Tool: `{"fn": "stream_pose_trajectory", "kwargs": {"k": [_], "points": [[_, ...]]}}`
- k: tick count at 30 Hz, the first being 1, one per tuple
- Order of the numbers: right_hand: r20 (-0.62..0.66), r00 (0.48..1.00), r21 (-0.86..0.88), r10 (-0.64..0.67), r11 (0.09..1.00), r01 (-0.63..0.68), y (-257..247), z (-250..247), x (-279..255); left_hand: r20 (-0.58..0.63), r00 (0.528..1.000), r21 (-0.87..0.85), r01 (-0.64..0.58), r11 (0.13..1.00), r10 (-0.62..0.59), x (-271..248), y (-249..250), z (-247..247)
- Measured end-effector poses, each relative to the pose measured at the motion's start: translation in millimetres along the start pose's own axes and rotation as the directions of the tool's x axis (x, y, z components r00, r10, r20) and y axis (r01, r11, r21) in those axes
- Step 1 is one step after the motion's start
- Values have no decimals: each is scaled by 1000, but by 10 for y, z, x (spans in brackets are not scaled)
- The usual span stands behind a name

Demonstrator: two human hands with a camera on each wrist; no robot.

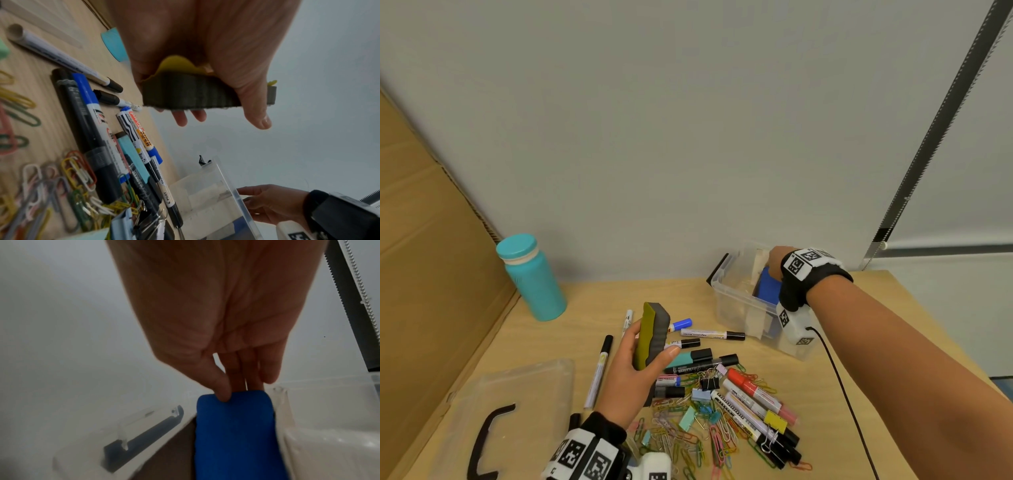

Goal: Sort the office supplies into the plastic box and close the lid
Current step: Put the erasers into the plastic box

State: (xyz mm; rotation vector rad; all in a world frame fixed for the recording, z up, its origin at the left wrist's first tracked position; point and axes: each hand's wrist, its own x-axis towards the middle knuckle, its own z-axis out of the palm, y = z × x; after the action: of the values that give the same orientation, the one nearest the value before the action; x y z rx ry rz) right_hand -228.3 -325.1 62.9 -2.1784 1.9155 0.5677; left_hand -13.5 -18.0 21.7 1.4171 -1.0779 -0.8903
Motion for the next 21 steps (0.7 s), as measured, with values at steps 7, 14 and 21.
{"fn": "stream_pose_trajectory", "kwargs": {"k": [7, 14, 21], "points": [[-189, 981, 54, -49, 997, 60, 16, 13, -585, 22, 999, -17, 31, 999, -30, -7, -27, 76], [-111, 987, -12, -117, 993, 117, 12, -27, -637, 34, 999, -11, 37, 999, -37, -9, -29, 81], [-120, 977, 81, -178, 979, 188, 72, -26, -704, 43, 999, 28, 7, 1000, -9, -14, 66, 99]]}}
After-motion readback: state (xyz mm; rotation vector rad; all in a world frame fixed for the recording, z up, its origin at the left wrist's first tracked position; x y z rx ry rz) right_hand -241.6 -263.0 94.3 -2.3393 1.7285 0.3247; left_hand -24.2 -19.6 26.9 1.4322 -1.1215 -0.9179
